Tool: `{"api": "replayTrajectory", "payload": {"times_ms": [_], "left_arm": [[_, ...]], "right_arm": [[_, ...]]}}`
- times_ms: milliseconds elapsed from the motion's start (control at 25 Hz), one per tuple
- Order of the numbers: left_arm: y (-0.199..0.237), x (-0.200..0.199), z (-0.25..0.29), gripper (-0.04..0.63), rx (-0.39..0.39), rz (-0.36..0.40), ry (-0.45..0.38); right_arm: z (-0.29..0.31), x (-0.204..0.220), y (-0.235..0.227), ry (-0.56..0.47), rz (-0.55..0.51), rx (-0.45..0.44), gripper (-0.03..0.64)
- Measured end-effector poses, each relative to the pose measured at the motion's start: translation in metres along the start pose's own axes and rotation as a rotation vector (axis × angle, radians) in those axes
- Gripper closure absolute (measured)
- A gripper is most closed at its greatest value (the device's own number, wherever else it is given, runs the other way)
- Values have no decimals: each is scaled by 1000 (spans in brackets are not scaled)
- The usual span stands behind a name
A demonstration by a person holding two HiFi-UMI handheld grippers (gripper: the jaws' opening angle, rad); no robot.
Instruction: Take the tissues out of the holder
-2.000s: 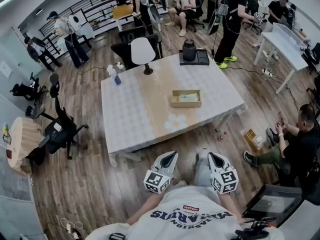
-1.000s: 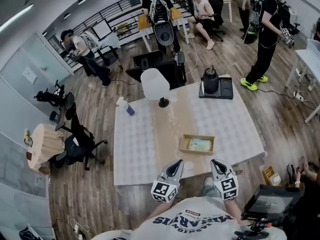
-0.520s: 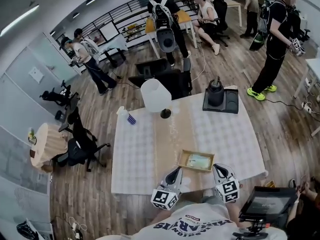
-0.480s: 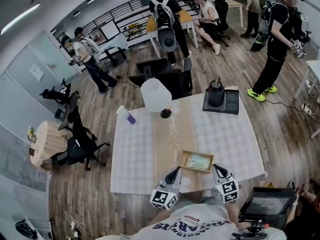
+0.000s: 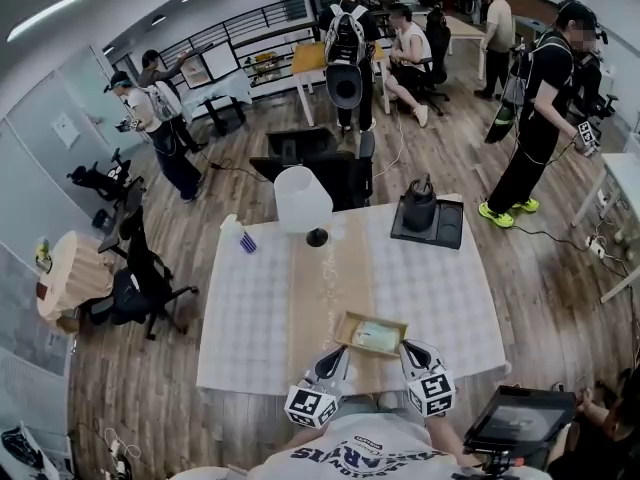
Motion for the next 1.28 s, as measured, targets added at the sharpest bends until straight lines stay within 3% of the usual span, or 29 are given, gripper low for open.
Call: {"api": "replayTrajectory", "payload": {"times_ms": [160, 320, 480, 600, 760, 1000, 1120, 1280], "left_arm": [[-3, -19, 0, 597, 36, 48, -28], [1, -34, 0, 597, 59, 42, -59], [1, -27, -4, 597, 79, 42, -51], [2, -22, -6, 597, 88, 36, -48], [13, -18, -20, 597, 55, 7, -56], [33, -25, -39, 597, -2, -40, -79], [43, -25, -44, 597, -31, -52, -94], [53, -20, -52, 597, -59, -71, -96]], "right_arm": [[-14, -8, 5, 7, -16, 19, 609], [-27, -21, 4, -8, -39, 64, 609], [-30, -9, 9, 9, 7, 108, 609], [-25, -6, 19, 10, 27, 94, 609], [-15, -3, 30, 35, -27, 59, 609], [15, 17, 14, 197, -211, 36, 590], [40, 20, 3, 267, -377, -1, 423], [83, 27, -4, 392, -601, -88, 342]]}}
Point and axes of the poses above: the fingertips, and each gripper's own axes: z forward along the fingers, y to its left, x out of its underside, the point moved 5 cm from there along -z, backward along the fingers, and after that the axes turned 5 degrees about y, right-handed, at the moved point
